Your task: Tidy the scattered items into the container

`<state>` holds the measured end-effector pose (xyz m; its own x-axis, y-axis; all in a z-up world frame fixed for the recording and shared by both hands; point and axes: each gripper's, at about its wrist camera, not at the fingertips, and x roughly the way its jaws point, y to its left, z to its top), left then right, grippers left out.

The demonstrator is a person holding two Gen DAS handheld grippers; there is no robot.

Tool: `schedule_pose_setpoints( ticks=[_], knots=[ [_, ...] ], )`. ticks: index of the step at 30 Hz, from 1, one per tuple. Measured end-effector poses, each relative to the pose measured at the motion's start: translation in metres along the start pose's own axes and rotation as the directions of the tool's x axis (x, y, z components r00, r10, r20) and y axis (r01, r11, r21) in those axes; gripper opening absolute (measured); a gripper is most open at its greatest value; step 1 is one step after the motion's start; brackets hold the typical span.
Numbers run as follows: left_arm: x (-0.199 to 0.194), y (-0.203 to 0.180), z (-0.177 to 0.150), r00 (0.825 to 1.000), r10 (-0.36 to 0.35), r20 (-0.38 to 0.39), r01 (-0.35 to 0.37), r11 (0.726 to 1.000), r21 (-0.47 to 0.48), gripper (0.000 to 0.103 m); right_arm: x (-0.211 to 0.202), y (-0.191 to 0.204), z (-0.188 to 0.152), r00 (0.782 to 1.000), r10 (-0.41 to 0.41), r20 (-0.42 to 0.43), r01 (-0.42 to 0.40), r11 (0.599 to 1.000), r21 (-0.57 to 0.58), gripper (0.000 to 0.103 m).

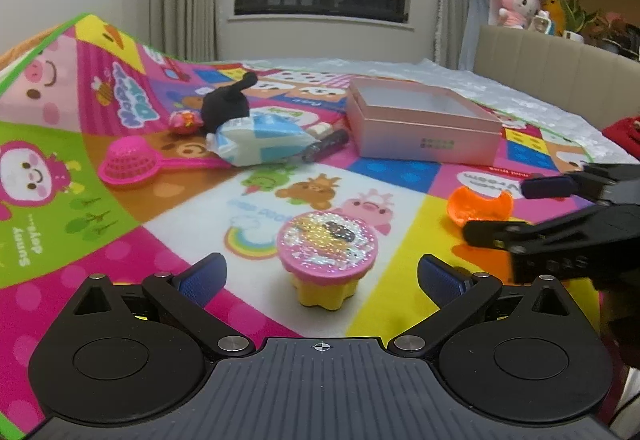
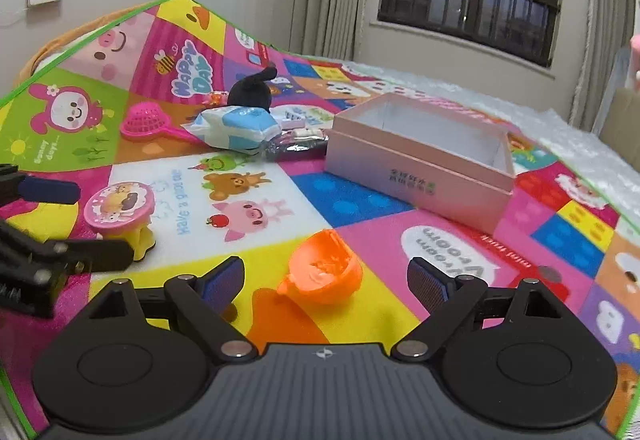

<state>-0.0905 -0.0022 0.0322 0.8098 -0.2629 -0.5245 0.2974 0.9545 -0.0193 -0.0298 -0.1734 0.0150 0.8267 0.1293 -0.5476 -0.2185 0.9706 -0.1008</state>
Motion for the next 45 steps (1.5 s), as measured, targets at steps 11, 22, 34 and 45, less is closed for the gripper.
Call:
schedule_pose_setpoints(
  ticks=[11,22,34,45],
  knots=[
    [0.007,0.004,0.005,0.999,0.038,0.016,-0.038,0.999,-0.024,0.103,0.004,0.0,-0.003,0.998,0.015,-0.056,-0.013,1.0,0.024,0.05],
    [0.024,-0.016,0.008,0.999,0.037,0.012,-0.037,0.996,0.075,0.075,-0.026,-0.017,-0.014,0.999,0.0,-0.046,0.002,0.999,0.038,0.05],
    [0.016,-0.019,0.008,0.999,0.045,-0.007,-0.044,0.995,0.085,0.061,-0.015,-0.015,-0.024,0.998,0.004,-0.057,-0.003,1.0,0.02,0.057],
    [0.016,-0.032,0.023,0.996,-0.089,-0.001,0.088,0.99,0.108,0.061,-0.026,-0.027,-0.017,0.998,0.008,-0.068,-0.007,1.0,0.011,0.047]
  ],
)
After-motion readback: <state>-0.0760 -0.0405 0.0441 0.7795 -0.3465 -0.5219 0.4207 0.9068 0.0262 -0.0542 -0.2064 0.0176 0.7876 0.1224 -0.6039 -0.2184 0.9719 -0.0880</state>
